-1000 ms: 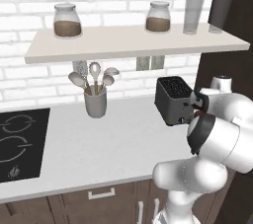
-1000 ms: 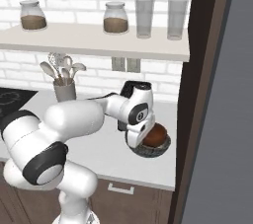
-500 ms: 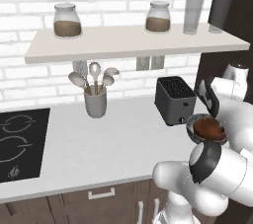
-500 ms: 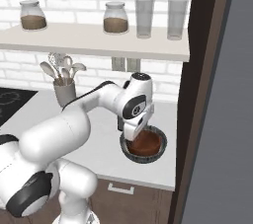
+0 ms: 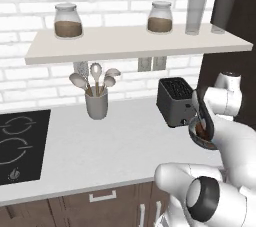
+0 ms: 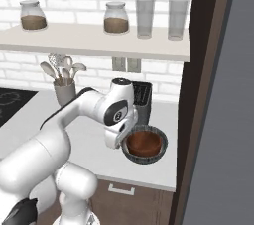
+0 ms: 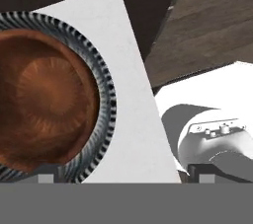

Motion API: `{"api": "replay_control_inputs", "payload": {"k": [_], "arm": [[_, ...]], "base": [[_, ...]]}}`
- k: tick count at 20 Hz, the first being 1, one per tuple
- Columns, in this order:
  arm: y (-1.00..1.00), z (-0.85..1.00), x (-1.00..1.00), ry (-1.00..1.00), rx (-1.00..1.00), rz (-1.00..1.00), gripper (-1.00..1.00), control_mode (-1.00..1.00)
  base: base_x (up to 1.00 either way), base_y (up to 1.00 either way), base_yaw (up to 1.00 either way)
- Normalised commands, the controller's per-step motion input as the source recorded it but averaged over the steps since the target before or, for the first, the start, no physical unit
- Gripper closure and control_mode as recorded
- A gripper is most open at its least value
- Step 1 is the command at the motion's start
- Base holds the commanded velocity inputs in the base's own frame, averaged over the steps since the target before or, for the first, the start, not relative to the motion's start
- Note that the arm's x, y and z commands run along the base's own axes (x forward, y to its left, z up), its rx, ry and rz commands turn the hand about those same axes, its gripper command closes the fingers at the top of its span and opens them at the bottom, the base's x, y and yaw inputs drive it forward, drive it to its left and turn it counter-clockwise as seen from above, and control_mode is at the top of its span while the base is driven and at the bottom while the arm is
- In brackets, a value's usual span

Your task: Pick up the bowls on the counter and stack them on top of one another in the open cabinet. Place the smaller bowl on top of the larger bowl.

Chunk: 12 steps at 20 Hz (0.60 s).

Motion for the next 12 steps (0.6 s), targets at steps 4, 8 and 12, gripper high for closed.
{"api": "replay_control_inputs", "payload": {"k": [4,8,12], "arm": [[0.93,-0.09,0.00,0.00,0.00,-0.44,-1.00,-1.00],[0.72,-0.07,0.20,0.00,0.00,-0.55,-1.00,-1.00],[0.08,-0.08,0.43,0.05,0.00,-0.48,-1.00,-1.00]], "base": [[0.00,0.00,0.00],[0.00,0.00,0.00],[0.00,0.00,0.00]]}}
